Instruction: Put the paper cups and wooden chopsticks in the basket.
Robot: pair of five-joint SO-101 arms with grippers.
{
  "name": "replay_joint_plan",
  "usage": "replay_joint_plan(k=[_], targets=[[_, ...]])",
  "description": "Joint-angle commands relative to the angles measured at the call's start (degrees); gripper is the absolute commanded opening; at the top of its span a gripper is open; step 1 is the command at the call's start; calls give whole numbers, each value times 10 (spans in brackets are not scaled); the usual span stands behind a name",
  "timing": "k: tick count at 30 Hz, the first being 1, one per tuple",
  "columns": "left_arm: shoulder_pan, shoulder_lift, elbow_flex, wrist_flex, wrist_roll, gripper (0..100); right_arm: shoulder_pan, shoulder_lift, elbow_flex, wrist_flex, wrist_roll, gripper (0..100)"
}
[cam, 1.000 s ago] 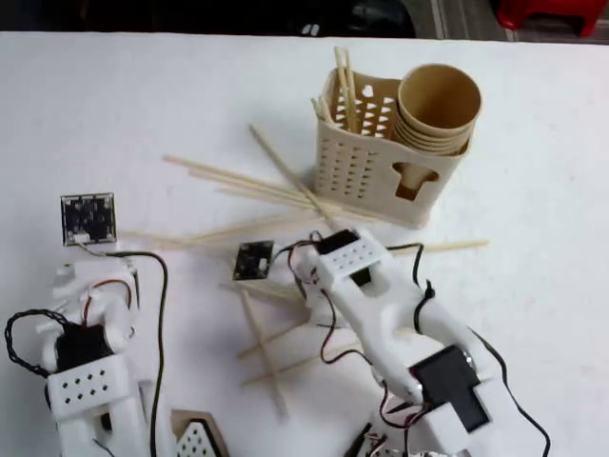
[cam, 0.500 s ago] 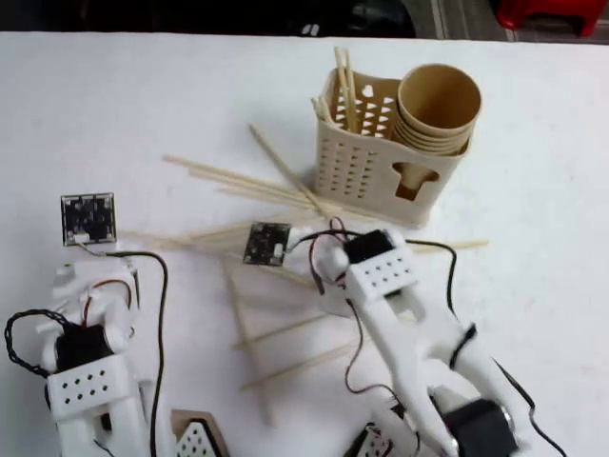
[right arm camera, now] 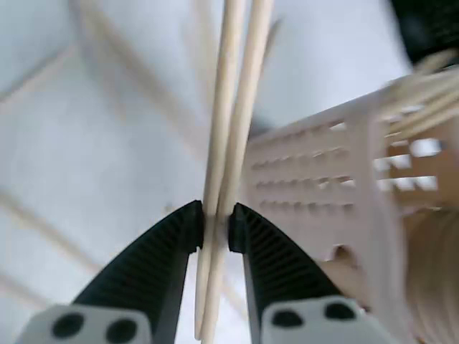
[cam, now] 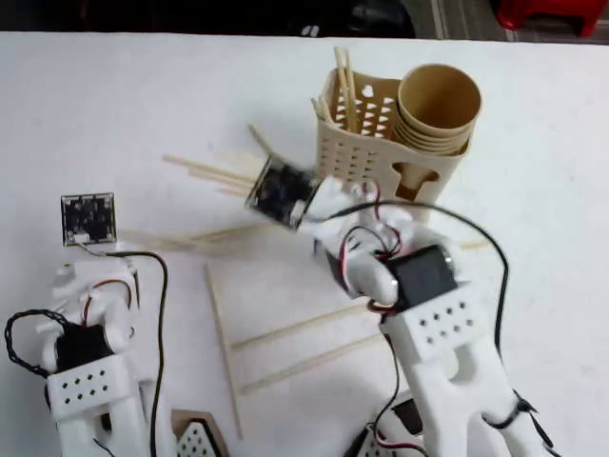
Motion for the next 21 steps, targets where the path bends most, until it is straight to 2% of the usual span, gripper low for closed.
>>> replay_joint_plan(k=[1,6,14,19,21], targets=[[0,-9,-2,-12,-6,24,7,1,-113,-24,-83,18],[0,-9,-2,-12,-6,24,7,39,-187,-127,-156,18],[0,-9,-2,-12,-6,24,36,102,-200,-339,-161,18],[0,-9,-2,-12,-6,24,88,175,-199,-379,-164,18],[0,-9,-2,-12,-6,24,107,207,-199,-386,-193,18]])
